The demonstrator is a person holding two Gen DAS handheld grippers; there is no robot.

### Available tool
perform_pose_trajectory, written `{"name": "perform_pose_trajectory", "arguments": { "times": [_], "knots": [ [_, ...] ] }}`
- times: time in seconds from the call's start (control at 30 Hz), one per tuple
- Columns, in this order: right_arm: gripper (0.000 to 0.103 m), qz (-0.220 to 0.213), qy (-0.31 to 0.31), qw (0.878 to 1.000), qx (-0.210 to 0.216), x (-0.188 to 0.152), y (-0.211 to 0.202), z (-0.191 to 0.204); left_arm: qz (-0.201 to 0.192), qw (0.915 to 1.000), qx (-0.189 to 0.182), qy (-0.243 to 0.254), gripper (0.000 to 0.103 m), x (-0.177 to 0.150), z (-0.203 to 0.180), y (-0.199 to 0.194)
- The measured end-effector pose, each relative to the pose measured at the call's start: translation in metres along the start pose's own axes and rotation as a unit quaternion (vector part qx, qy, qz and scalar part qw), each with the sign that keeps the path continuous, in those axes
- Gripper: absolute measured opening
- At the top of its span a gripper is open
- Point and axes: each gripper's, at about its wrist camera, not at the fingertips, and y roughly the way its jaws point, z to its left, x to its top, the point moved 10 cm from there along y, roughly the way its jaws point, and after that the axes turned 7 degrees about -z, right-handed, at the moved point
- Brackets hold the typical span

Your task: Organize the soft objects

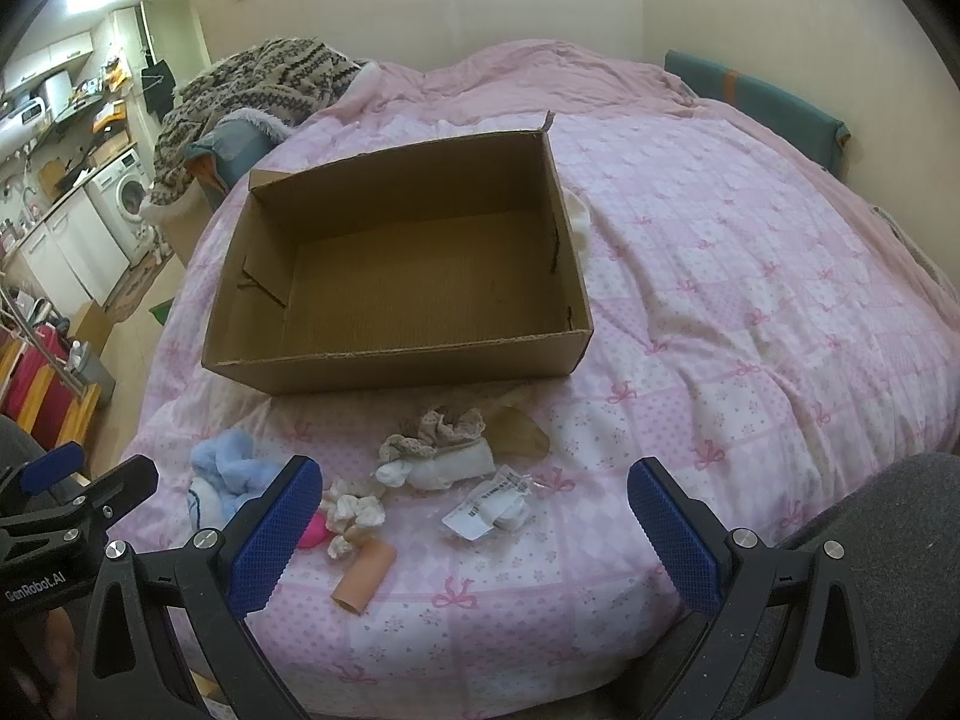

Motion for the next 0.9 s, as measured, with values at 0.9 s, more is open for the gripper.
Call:
{"name": "perform_pose_trajectory", "arguments": {
  "times": [0.9],
  "knots": [
    [0.103, 0.001, -0.001, 1.0, 0.0, 0.0001, 0.0, -0.0006, 0.001, 1.0, 0.002, -0.005, 0.103, -0.0017, 0.0018, 0.0001]
  ]
}}
